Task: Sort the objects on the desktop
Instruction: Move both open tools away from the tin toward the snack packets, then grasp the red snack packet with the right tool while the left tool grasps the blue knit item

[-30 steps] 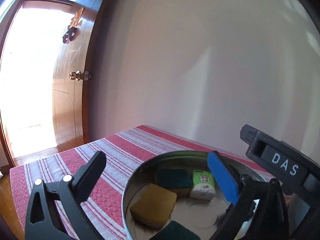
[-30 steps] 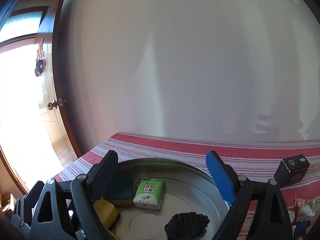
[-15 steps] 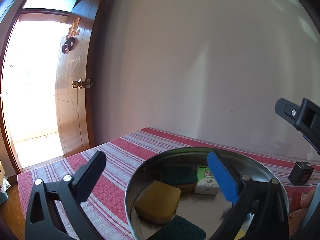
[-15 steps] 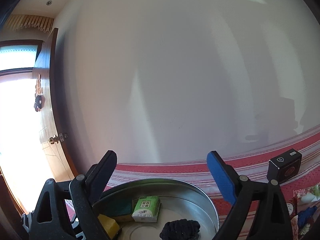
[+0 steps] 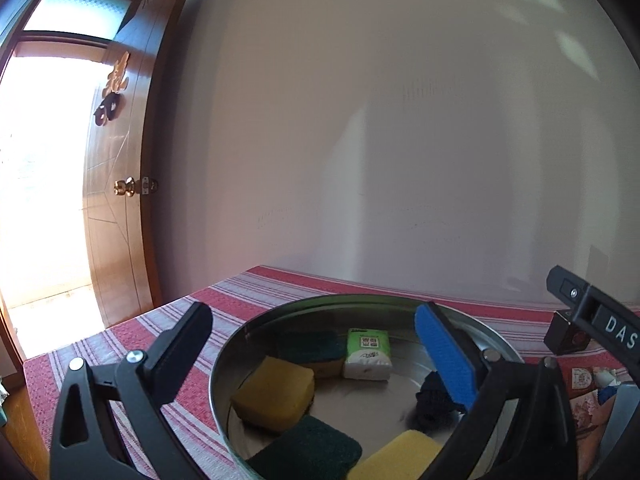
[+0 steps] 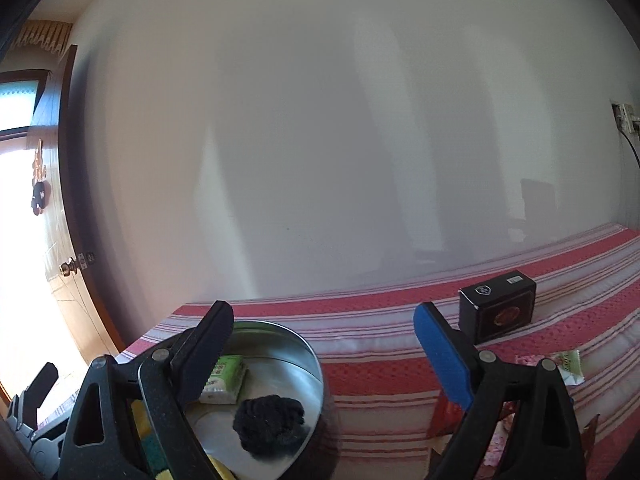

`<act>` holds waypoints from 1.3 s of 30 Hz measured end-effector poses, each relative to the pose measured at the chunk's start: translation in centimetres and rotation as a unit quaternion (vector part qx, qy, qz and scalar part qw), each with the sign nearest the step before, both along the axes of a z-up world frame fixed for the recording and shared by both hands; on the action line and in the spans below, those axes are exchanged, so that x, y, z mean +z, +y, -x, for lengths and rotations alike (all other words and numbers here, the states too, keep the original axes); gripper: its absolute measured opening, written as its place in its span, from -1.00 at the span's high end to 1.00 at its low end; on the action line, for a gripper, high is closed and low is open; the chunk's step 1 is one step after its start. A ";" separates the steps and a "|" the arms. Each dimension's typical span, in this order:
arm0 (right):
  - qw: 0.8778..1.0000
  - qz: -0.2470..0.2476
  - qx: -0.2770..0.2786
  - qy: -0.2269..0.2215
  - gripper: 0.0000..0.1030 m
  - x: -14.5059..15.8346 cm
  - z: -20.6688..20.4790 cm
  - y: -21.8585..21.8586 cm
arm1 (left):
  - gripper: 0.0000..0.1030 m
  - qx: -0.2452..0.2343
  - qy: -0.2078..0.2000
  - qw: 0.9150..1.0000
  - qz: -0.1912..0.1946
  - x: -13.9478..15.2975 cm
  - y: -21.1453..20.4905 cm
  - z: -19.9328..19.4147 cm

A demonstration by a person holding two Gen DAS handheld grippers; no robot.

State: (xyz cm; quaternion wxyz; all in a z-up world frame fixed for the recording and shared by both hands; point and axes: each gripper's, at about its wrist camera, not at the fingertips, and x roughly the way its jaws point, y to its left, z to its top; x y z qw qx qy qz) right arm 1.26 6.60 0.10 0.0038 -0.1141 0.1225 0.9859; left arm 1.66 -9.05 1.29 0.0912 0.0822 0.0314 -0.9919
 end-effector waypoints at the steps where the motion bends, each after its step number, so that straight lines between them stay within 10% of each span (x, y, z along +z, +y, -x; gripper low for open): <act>1: 1.000 0.004 -0.005 -0.005 -0.81 -0.2 -0.3 0.7 | -1.00 -0.004 0.002 1.000 0.002 0.1 0.3 -0.2; 11: 0.999 -0.010 -0.041 -0.017 -0.81 -0.7 -3.5 6.1 | -1.00 -0.027 0.041 0.997 0.057 0.8 4.4 -2.8; 24: 0.990 -0.066 0.036 -0.121 -0.81 -2.6 -5.4 13.1 | -1.00 -0.170 -0.028 0.983 0.059 0.2 10.8 -3.5; 33: 0.954 -0.130 0.161 -0.218 -0.80 -4.6 -4.2 12.2 | -1.00 -0.207 -0.077 0.973 0.066 -0.5 13.5 -3.2; 39: 0.921 -0.160 0.215 -0.285 -0.33 -6.9 -2.0 11.3 | -1.00 -0.205 -0.084 0.972 0.084 -0.4 14.2 -3.2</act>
